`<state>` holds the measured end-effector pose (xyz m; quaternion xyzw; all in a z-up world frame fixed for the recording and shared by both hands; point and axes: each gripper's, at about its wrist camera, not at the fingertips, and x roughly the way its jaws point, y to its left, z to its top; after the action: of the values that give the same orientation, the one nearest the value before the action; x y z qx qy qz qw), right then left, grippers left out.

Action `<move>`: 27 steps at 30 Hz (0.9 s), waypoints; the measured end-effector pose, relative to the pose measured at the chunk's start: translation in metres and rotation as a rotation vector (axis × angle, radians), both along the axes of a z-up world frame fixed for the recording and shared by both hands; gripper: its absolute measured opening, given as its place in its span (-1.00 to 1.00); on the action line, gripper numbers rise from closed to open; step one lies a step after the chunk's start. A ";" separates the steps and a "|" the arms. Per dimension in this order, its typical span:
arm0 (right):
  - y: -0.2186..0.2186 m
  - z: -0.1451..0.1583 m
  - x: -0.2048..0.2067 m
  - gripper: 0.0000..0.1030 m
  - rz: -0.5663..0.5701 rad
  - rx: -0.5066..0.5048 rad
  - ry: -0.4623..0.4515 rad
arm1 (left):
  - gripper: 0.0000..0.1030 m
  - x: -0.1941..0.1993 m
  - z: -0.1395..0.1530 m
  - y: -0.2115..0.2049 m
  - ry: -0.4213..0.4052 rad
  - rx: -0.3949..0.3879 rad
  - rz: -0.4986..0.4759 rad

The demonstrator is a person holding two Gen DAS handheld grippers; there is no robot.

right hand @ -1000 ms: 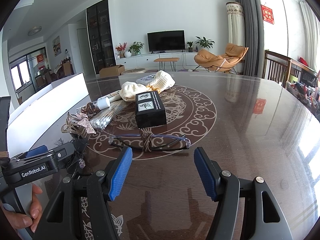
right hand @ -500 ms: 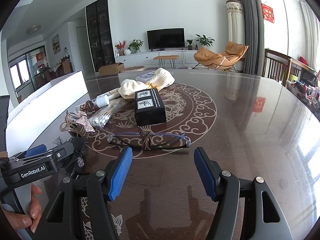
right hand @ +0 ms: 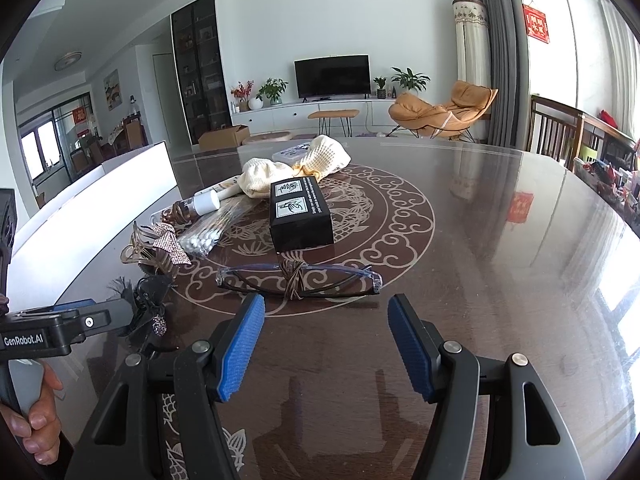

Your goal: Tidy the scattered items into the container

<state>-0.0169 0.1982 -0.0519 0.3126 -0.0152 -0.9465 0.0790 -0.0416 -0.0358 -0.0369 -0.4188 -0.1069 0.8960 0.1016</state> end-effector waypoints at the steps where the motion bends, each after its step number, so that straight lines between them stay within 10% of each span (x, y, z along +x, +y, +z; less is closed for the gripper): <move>1: 0.000 0.000 0.000 0.27 0.001 -0.002 0.000 | 1.00 -0.003 0.003 0.009 0.005 -0.017 -0.018; 7: 0.002 0.001 0.000 0.27 0.001 -0.013 0.002 | 1.00 -0.020 -0.010 0.036 -0.079 -0.273 0.082; 16: 0.005 0.001 0.001 0.27 0.001 -0.030 0.008 | 1.00 -0.013 -0.027 -0.010 -0.154 -0.268 0.222; 27: 0.005 0.000 -0.001 0.27 0.003 -0.040 -0.002 | 1.00 -0.010 -0.028 -0.015 -0.080 -0.298 0.126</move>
<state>-0.0182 0.2031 -0.0521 0.3119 -0.0338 -0.9455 0.0868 -0.0517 -0.0511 -0.0652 -0.4570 -0.0029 0.8892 -0.0225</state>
